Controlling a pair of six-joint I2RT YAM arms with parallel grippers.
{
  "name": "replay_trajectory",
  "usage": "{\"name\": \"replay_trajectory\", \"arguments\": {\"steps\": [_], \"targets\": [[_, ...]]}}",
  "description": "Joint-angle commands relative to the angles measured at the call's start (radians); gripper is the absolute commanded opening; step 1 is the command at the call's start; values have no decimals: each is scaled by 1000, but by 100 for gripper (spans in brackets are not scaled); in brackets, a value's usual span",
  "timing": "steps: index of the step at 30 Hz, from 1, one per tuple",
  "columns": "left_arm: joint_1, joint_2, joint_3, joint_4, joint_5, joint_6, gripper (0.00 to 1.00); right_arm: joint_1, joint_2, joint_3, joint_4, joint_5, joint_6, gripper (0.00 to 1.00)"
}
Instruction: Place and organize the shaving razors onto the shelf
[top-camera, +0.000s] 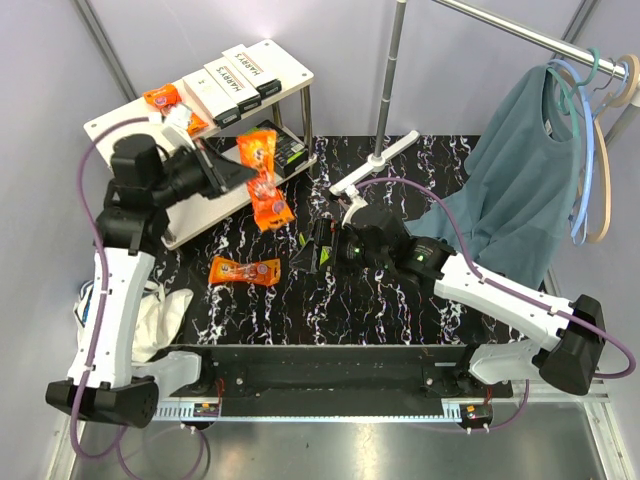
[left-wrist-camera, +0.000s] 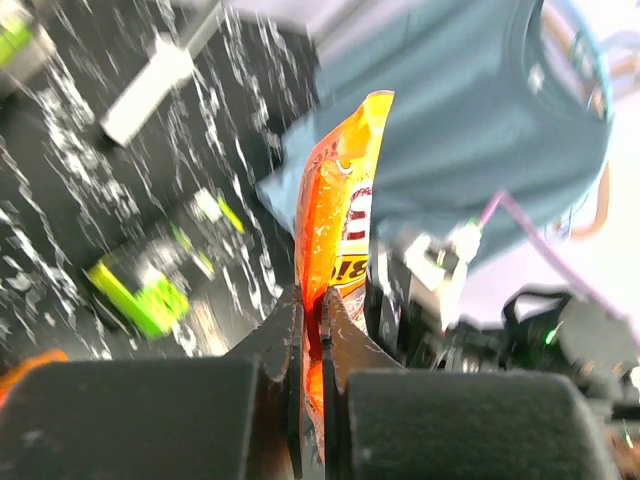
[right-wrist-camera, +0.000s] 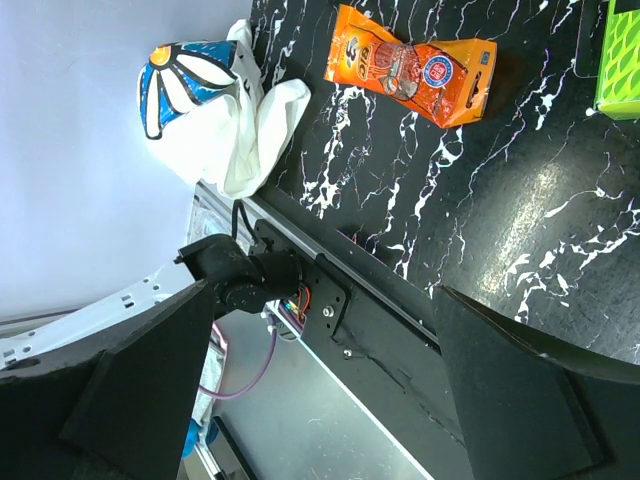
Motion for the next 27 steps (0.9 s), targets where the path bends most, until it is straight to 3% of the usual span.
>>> {"name": "replay_trajectory", "arguments": {"steps": [1,9,14,22,27], "targets": [[89,52,162,8,47,-18,0,-10,-18,-1,28,19,-7,100],[265,187,434,11,112,-62,0,-13,-1,-11,34,8,-4,100],[313,255,541,15,104,-65,0,-14,15,-27,54,-8,8,100],[466,313,561,55,138,-56,0,-16,32,-84,94,-19,33,100],[570,356,508,156,211,-178,0,-14,77,-100,123,-25,43,100]]}}
